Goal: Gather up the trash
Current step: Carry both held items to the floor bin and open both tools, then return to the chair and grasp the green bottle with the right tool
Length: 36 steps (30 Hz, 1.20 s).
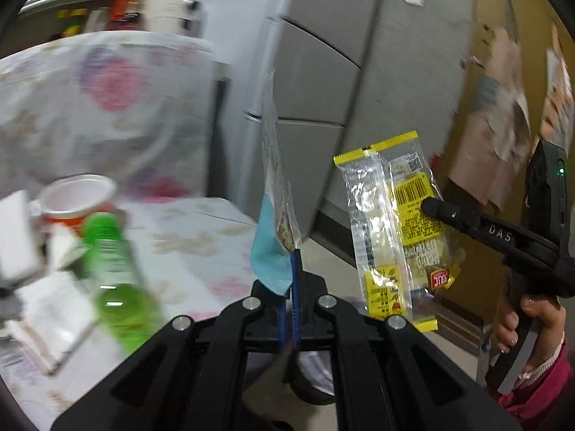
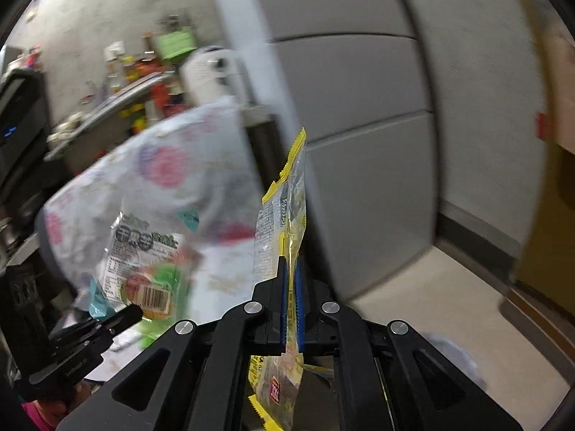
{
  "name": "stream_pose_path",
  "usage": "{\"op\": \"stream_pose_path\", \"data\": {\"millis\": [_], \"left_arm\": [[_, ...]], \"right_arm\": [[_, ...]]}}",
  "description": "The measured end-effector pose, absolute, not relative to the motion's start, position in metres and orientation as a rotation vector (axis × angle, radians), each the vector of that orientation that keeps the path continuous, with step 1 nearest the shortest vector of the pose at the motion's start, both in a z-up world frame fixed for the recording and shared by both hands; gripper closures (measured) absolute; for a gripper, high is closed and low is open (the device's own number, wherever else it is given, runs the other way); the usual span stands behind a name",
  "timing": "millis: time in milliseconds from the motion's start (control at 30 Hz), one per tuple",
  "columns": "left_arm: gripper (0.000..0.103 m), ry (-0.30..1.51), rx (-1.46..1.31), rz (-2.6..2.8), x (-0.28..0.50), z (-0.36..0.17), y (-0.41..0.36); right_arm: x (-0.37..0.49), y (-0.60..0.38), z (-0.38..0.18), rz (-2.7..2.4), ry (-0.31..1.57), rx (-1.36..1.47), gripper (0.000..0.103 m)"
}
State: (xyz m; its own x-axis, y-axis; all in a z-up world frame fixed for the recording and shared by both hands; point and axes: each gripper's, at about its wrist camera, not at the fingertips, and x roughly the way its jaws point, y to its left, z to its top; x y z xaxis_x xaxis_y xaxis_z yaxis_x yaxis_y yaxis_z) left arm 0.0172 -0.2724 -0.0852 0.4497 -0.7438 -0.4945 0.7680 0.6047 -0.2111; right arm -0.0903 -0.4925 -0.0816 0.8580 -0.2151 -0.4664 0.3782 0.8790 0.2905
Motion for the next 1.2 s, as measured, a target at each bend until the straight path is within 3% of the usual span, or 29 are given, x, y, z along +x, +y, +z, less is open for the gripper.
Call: {"op": "stream_pose_path", "data": {"millis": [433,600,667,700,733,767,1200], "left_arm": [[0.102,0.794,0.223,-1.165,-0.016,-0.174,-0.401],[0.102,0.838,0.271,-1.189,-0.014,-0.191,-0.425],[0.094,0.853,0.284,-1.188,-0.012,-0.194,-0.429],[0.087,0.856,0.281,-1.186,-0.012,-0.194,-0.432],[0.067,0.852,0.273,-1.18,-0.011,-0.193,-0.433],[0.06,0.84,0.257,-1.179,-0.011,-0.191,-0.432],[0.06,0.71,0.236,-1.064,-0.008,-0.157,-0.39]], "right_arm": [[-0.141,-0.578,-0.214,-0.585,0.626,0.593,0.098],[-0.133,-0.593,-0.247,-0.605,0.672,0.654,0.093],[-0.128,-0.597,-0.253,-0.613,0.69,0.677,0.087],[-0.128,-0.597,-0.253,-0.614,0.687,0.682,0.078],[-0.129,-0.596,-0.251,-0.625,0.679,0.675,0.068],[-0.127,-0.594,-0.247,-0.637,0.676,0.655,0.065],[-0.15,-0.555,-0.171,-0.707,0.574,0.401,0.064]]}}
